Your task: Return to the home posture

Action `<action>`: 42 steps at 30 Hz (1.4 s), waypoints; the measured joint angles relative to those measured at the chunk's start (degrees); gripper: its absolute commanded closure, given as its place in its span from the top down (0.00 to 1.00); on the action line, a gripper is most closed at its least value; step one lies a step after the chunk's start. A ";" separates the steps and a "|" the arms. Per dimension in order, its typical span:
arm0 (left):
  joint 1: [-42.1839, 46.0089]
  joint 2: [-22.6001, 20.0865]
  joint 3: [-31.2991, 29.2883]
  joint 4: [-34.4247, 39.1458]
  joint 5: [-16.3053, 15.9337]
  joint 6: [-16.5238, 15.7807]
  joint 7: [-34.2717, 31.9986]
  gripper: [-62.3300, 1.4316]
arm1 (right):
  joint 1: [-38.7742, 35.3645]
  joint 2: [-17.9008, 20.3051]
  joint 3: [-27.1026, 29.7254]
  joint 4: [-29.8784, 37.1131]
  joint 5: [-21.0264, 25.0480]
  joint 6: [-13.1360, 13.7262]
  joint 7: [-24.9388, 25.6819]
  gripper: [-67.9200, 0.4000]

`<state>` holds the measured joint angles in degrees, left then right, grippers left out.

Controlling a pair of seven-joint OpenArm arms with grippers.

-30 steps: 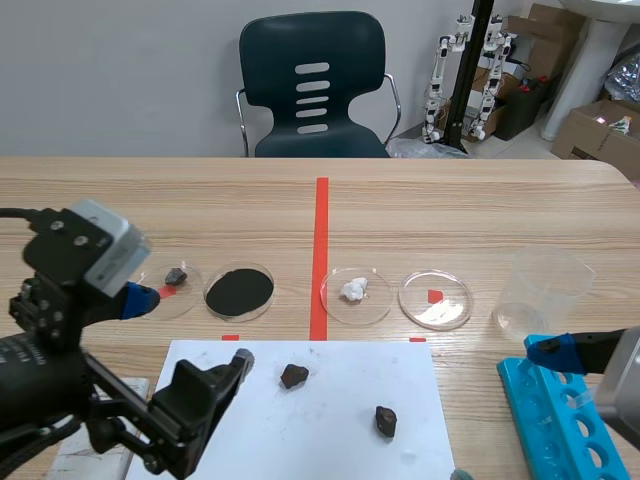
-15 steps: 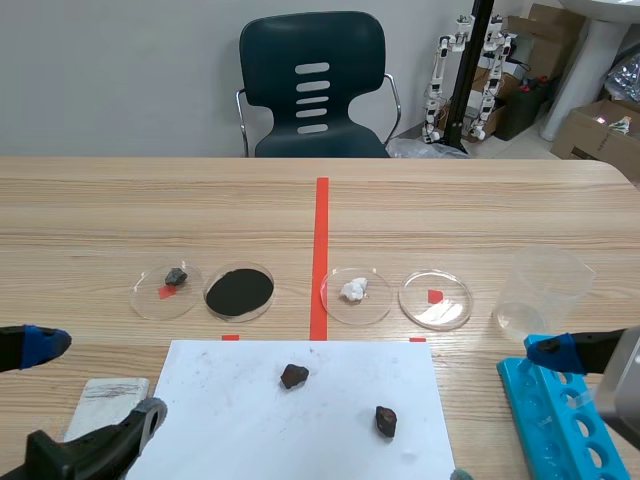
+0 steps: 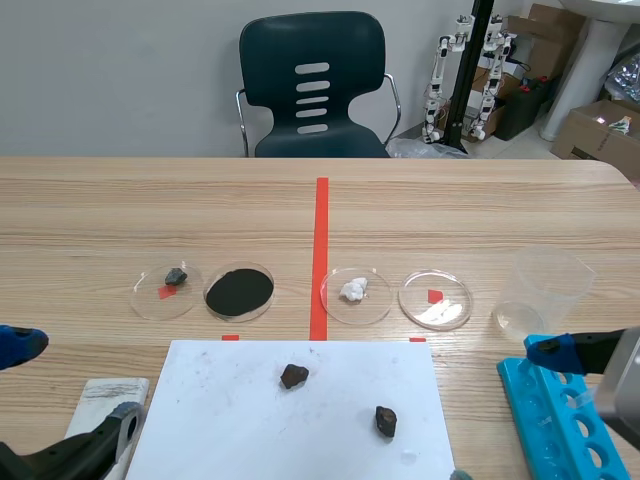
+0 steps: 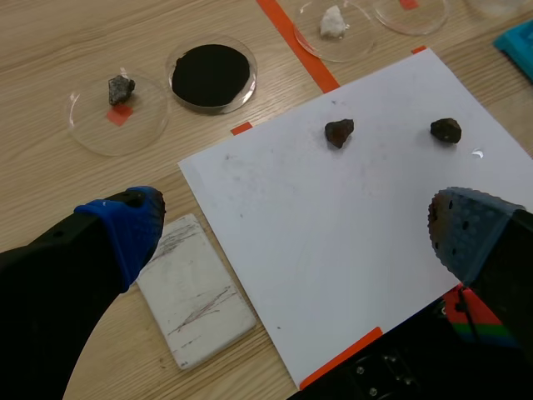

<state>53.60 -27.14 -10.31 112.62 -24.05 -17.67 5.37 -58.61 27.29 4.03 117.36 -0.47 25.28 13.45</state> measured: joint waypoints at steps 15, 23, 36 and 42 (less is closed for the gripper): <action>0.02 0.00 0.04 0.00 -6.43 0.00 2.27 1.00 | 0.00 0.00 0.00 0.00 0.00 0.00 0.00 0.90; 0.02 0.00 0.04 0.00 -6.43 0.00 2.95 1.00 | 0.00 0.00 0.00 0.00 0.00 0.00 0.00 0.90; 0.02 0.00 0.04 0.00 -7.69 0.00 2.95 1.00 | 0.00 0.00 0.00 0.00 0.00 0.00 0.00 0.90; 0.02 0.00 0.04 0.00 -7.69 0.00 2.95 1.00 | 0.00 0.00 0.00 0.00 0.00 0.00 0.00 0.90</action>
<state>53.63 -27.14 -10.26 112.62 -31.75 -17.67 8.32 -58.61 27.29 4.03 117.36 -0.47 25.28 13.45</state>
